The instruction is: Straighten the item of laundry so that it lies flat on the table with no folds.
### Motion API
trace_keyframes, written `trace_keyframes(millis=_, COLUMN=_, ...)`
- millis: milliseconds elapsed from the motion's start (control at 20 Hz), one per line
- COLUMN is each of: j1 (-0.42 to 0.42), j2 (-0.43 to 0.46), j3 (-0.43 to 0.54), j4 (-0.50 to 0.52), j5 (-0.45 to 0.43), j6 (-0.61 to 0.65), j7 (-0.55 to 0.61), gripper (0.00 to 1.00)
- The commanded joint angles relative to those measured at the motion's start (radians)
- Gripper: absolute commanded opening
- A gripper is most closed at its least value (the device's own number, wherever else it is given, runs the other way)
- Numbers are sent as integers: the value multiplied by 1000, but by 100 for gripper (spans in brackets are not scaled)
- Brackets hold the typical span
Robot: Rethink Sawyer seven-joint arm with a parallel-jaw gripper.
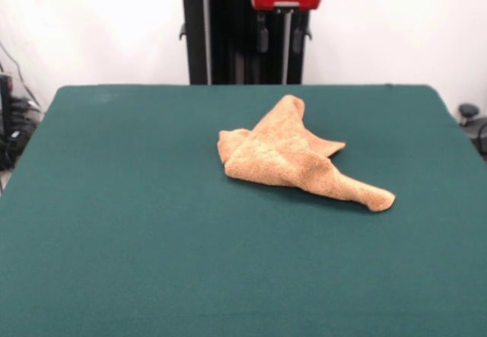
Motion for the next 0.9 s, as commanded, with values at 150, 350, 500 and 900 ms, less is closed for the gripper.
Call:
trace_keyframes(millis=150, j1=15, j2=73, j3=67, j4=-47, j5=-24, j6=-52, j7=122, gripper=100)
trace_keyframes(millis=350, j1=34, j2=96, j3=56, j4=-61, j5=-25, j6=-74, j7=135, gripper=100)
trace_keyframes(millis=500, j1=45, j2=115, j3=49, j4=-77, j5=-26, j6=-86, j7=140, gripper=100)
trace_keyframes(millis=900, j1=73, j2=165, j3=35, j4=-124, j5=-12, j6=-88, j7=148, gripper=100)
